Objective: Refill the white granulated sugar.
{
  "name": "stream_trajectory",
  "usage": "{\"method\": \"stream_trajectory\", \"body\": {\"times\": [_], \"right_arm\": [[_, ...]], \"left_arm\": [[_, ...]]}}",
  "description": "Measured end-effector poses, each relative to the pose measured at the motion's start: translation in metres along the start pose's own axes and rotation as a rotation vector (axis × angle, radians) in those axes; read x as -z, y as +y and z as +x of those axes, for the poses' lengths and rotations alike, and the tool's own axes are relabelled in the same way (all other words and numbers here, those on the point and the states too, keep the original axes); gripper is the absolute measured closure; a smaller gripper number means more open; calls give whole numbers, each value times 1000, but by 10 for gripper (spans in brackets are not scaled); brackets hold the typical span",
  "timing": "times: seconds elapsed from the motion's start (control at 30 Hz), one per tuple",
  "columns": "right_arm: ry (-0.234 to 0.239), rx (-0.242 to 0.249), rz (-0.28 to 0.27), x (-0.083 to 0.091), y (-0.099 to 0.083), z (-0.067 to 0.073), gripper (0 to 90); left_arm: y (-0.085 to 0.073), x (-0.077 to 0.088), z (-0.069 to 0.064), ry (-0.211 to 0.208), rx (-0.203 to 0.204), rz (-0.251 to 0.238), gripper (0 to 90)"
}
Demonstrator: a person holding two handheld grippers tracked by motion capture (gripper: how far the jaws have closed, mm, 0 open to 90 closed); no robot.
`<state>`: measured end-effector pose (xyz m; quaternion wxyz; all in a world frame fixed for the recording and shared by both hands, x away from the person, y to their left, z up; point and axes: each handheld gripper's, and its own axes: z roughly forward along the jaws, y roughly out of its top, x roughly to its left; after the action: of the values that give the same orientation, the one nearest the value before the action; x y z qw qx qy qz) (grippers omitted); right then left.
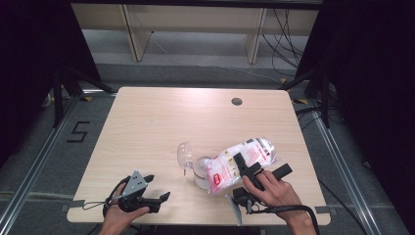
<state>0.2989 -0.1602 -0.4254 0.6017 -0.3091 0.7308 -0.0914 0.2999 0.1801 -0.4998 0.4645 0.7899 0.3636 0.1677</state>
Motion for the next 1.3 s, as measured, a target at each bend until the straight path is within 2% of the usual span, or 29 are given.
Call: {"method": "stream_trajectory", "body": {"times": [0.03,0.07,0.1,0.17,0.5,0.57,0.6,0.63,0.67,0.73,0.77,0.8,0.9,1.0,1.07,1.13,1.17,1.3], "right_arm": [[-1,-2,2,1,0,0,678],[1,-34,4,1,-1,3,678],[3,-32,11,1,-1,2,678],[3,9,9,2,-1,-1,678],[8,12,11,4,-1,-2,679],[10,-6,15,3,1,-2,679],[9,17,6,2,1,-3,680],[15,-5,11,3,2,-2,679],[17,-7,9,2,3,-2,679],[16,19,-2,1,3,-3,680],[20,-9,6,1,4,-2,680],[18,8,5,1,4,-3,680],[26,0,7,0,4,-4,681],[18,2,2,0,5,-4,681],[32,4,-1,0,5,-5,682],[31,24,-8,-1,5,-6,682],[32,0,-1,0,6,-4,682],[36,7,-8,-1,6,-5,683]], "left_arm": [[0,0,0,0,0,0,165],[0,0,0,0,0,1,165],[0,0,0,-6,1,-1,166],[0,-1,0,-6,0,-3,166],[0,0,0,-3,0,2,165],[0,-1,0,-5,-3,0,166],[0,-1,0,-5,-3,-1,165],[0,0,0,-2,-4,2,166],[0,0,0,-3,-3,2,166],[0,0,0,-3,-2,1,165],[0,0,0,-3,-4,1,165],[0,-1,0,-3,-5,2,165],[0,-2,-1,-2,4,-7,165],[0,-1,0,-1,-6,2,166],[0,-1,0,-1,2,-4,165],[0,-1,0,-1,3,-5,165],[0,-1,0,-2,2,-4,165],[0,-1,0,-1,-5,2,165]]}}
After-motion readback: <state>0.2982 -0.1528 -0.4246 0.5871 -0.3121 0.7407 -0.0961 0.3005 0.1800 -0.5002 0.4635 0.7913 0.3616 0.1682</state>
